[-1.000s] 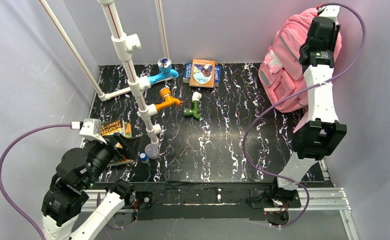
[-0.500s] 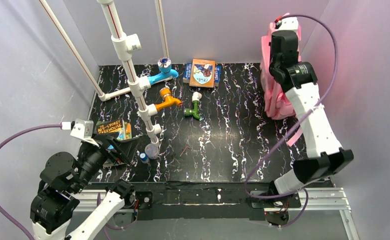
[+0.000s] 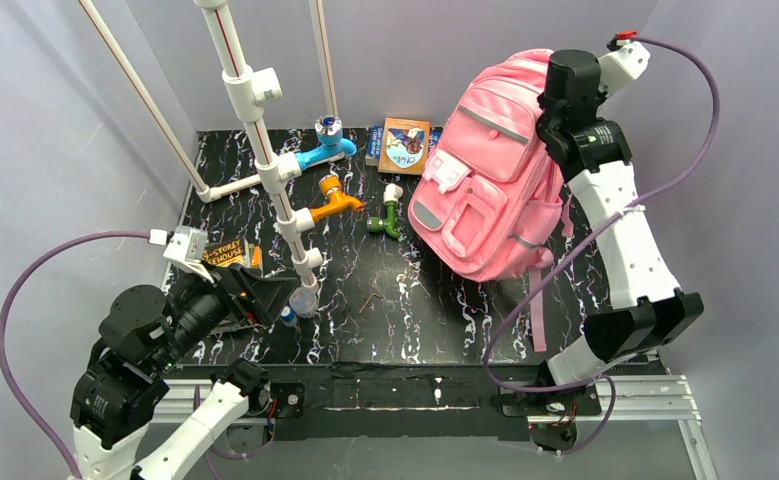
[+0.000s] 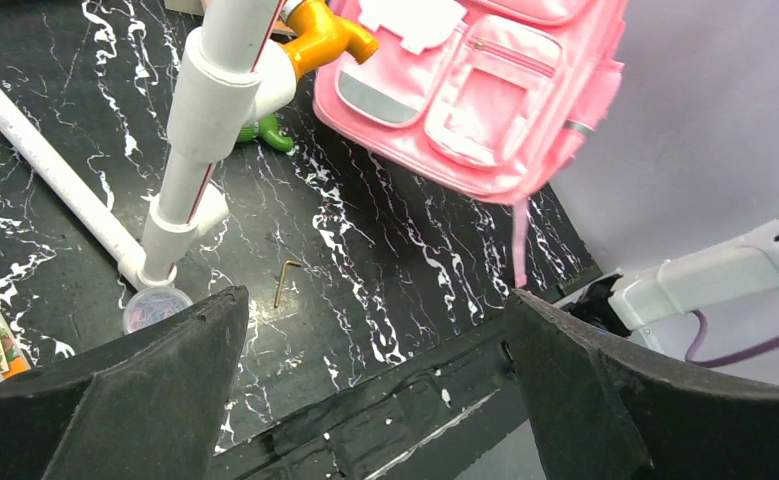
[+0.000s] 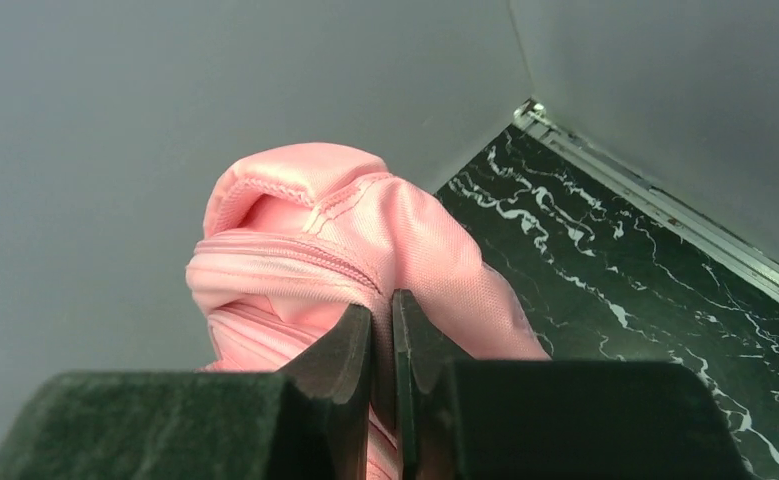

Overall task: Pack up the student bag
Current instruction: Pick up the student bag at the center of the board, then place the student bag at the center of the board.

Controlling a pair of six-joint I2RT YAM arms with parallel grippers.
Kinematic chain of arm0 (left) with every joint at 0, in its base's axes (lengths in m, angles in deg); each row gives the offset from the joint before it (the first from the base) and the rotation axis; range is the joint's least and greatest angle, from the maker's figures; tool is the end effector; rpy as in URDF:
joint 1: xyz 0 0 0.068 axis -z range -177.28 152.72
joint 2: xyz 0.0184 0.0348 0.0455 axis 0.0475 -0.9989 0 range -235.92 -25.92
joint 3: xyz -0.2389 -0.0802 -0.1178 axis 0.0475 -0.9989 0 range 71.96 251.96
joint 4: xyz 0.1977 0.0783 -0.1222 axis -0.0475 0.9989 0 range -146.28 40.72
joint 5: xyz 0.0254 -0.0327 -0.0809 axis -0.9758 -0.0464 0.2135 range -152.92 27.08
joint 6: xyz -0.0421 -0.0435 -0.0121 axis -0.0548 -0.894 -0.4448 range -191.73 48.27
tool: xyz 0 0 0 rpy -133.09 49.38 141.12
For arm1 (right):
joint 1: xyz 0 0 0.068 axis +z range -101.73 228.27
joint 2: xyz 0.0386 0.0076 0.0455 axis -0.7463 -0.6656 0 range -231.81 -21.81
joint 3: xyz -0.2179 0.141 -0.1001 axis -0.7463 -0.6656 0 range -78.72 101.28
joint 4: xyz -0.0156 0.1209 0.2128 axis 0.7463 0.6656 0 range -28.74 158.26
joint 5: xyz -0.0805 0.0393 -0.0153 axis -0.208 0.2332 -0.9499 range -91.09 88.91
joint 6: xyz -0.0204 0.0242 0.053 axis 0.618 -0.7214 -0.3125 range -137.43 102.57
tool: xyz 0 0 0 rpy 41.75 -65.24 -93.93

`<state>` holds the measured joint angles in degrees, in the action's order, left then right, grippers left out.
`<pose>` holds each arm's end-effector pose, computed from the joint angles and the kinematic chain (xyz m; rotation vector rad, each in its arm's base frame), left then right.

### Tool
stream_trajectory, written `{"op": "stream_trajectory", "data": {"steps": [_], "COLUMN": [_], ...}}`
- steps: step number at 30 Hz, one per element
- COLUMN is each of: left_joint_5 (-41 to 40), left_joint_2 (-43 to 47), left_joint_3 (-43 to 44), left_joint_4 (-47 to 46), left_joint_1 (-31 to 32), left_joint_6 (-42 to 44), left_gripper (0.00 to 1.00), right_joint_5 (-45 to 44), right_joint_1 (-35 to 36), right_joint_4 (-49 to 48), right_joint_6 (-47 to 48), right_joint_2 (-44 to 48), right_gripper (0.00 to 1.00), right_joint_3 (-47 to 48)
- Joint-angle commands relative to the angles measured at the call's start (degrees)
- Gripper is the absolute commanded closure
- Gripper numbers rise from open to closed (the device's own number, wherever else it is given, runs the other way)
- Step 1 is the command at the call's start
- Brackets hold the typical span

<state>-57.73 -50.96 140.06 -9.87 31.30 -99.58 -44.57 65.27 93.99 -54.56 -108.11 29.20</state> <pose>0.0168 -0.0138 0.4198 0.0830 1.6924 -0.8223 0.2943 0.0564 0.5014 0.8093 1.5076 0.0313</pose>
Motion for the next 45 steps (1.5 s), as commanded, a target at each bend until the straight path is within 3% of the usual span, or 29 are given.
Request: {"op": "stream_trajectory", "data": {"steps": [1, 4, 7, 11, 14, 16, 17, 18, 21, 23, 26, 28, 30, 32, 36, 38, 45], "left_joint_5": [2.02, 2.54, 3.25, 6.31, 8.25, 10.01, 11.45, 13.25, 18.45, 20.96, 23.18, 23.19, 23.28, 23.12, 23.4, 23.17, 12.96], "left_joint_2": [-1.03, -1.15, -0.76, 0.49, 0.98, 1.18, 1.07, 0.87, -0.02, 1.3, 3.87, 5.11, 5.3, 5.18, 4.72, 3.73, 0.36], "left_joint_3": [2.93, 2.29, 0.27, -2.5, -3.91, -4.84, -5.3, -5.71, -7.52, -11.03, -15.97, -18.14, -19.42, -19.88, -20.67, -20.57, -15.85], "left_joint_4": [1.21, 1.4, 0.81, -0.83, -0.84, -1.03, -1.43, -1.83, -3.0, -6.34, -9.89, -10.38, -10.84, -11.24, -13.5, -14.44, -16.36], "left_joint_1": [0.17, 0.17, 0.22, 0.19, 0.18, 0.18, 0.23, 0.21, 0.16, 0.18, 0.2, 0.16, 0.17, 0.2, 0.17, 0.14, 0.49], "left_joint_6": [-0.38, 0.33, -0.23, -1.73, -1.77, -1.65, -1.36, -0.82, 0.13, -1.81, -4.73, -4.94, -5.01, -4.78, -4.49, -3.21, 8.22], "left_gripper": [0.01, 0.01, 0.01, 0.01, 0.01, 0.01, 0.01, 0.01, 0.01, 0.01, 0.01, 0.01, 0.01, 0.01, 0.01, 0.01, 0.01], "right_joint_5": [-20.37, -26.03, -26.91, -20.97, -7.32, 9.88, 15.68, 28.28, 54.32, 63.7, 67.67, 69.4, 65.26, 57.84, 32.74, 26.9, 30.34], "right_joint_1": [-0.73, -0.73, -0.73, -0.73, -0.73, -0.73, -0.73, -0.73, -0.73, -0.73, -0.73, -0.73, -0.73, -0.73, -0.74, -0.73, -0.73], "right_joint_4": [-22.29, -19.9, -17.0, -0.69, 15.36, 22.27, 23.81, 23.81, 17.03, 15.29, 20.13, 21.17, 21.75, 22.62, 26.19, 21.65, 9.13], "right_joint_6": [-8.38, -7.37, -7.52, -9.48, -9.98, -10.03, -9.4, -8.03, -4.46, 0.24, 9.49, 13.23, 14.57, 15.69, 15.92, 15.62, 14.74], "right_joint_2": [3.99, 8.42, 19.24, 34.97, 42.99, 47.48, 48.41, 50.14, 54.15, 54.98, 51.46, 48.93, 47.36, 44.85, 36.4, 33.85, 26.29], "right_gripper": [0.99, 0.99, 0.99, 0.99, 0.99, 0.9, 0.87, 0.85, 0.8, 0.71, 0.51, 0.43, 0.33, 0.25, 0.22, 0.21, 0.17], "right_joint_3": [2.0, -5.27, -21.93, -37.99, -45.97, -51.67, -54.69, -58.13, -68.1, -68.75, -64.66, -63.11, -60.13, -56.06, -47.6, -46.95, -49.49]}}
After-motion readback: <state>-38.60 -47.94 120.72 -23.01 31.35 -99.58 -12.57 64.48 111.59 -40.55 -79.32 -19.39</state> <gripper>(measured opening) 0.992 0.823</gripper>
